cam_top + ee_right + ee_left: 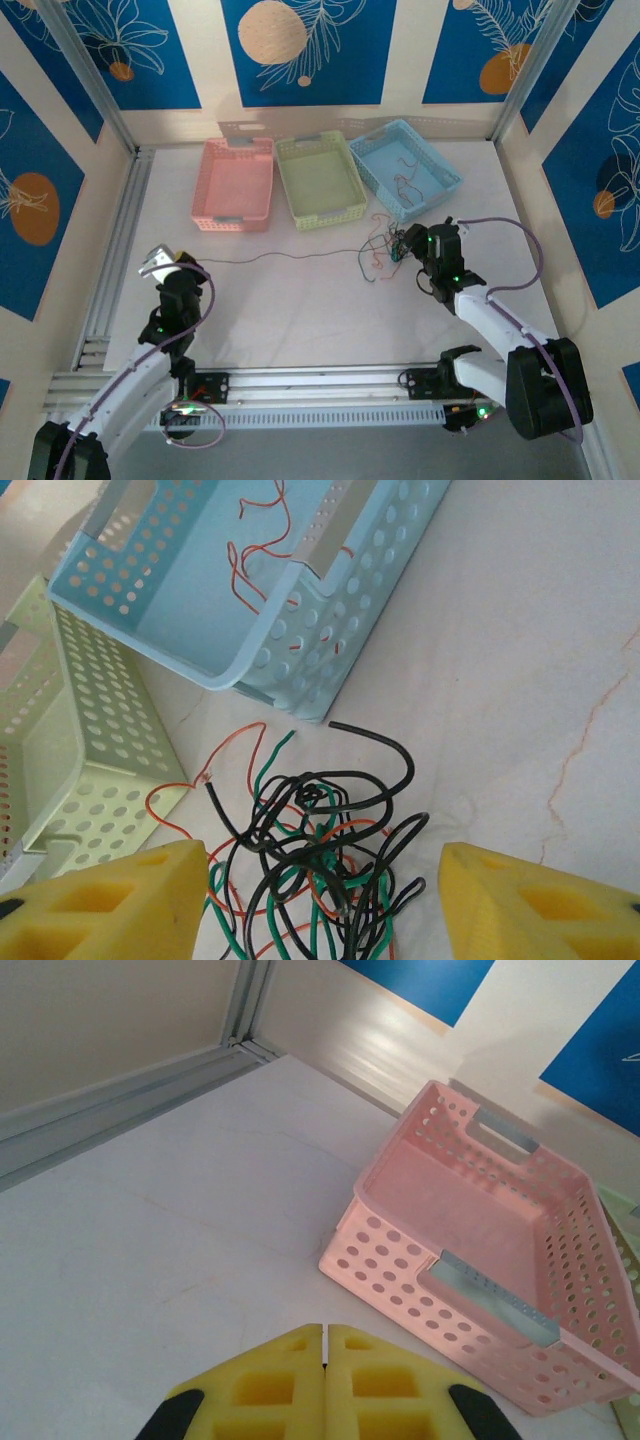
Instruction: Untangle the cables
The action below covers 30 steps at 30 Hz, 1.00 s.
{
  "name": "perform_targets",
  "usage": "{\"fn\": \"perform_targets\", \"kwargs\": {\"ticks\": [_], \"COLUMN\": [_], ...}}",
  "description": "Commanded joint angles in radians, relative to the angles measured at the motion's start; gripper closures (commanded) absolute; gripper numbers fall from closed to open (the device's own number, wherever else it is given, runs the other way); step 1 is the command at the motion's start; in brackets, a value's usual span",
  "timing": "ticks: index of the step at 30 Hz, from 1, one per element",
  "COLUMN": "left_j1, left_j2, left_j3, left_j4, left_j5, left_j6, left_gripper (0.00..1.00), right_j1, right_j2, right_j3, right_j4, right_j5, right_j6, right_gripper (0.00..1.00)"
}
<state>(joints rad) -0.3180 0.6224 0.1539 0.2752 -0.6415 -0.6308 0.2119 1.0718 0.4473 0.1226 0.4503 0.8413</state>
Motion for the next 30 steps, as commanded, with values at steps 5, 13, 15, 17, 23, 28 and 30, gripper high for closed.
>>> {"fn": "perform_targets", "kwargs": {"ticks": [5,13,15,17,23,28,30], "left_j1": [0.017,0.019,0.019,0.019,0.022,0.023,0.023], "left_j2": [0.001,0.013,0.017,0.02,0.024,0.022,0.023], "left_j3": [-0.011,-0.009,-0.008,-0.007,-0.007,-0.008,-0.008], "left_j4": [0.014,0.023,0.025,0.028,0.033,0.035,0.035], "left_j5": [-0.018,-0.007,-0.005,-0.002,0.007,0.016,0.017], "left_j6": [-0.01,-0.006,-0.004,-0.004,-0.004,-0.001,-0.002], "left_gripper": [1.0,1.0,1.0,1.0,1.0,1.0,1.0], "right_j1": [0.09,0.231,0.224,0.217,0.203,0.184,0.178], "right_j2": [-0.004,0.211,0.296,0.365,0.468,0.53,0.552], "right_j3": [0.036,0.239,0.321,0.387,0.482,0.536,0.555], "right_j4": [0.103,-0.025,-0.132,-0.211,-0.331,-0.406,-0.43], "right_j5": [-0.039,0.006,0.018,0.007,0.024,0.026,0.022], "right_j6": [-0.135,-0.289,-0.277,-0.269,-0.258,-0.24,-0.234], "right_gripper": [0.57,0.59,0.59,0.59,0.62,0.64,0.64]}}
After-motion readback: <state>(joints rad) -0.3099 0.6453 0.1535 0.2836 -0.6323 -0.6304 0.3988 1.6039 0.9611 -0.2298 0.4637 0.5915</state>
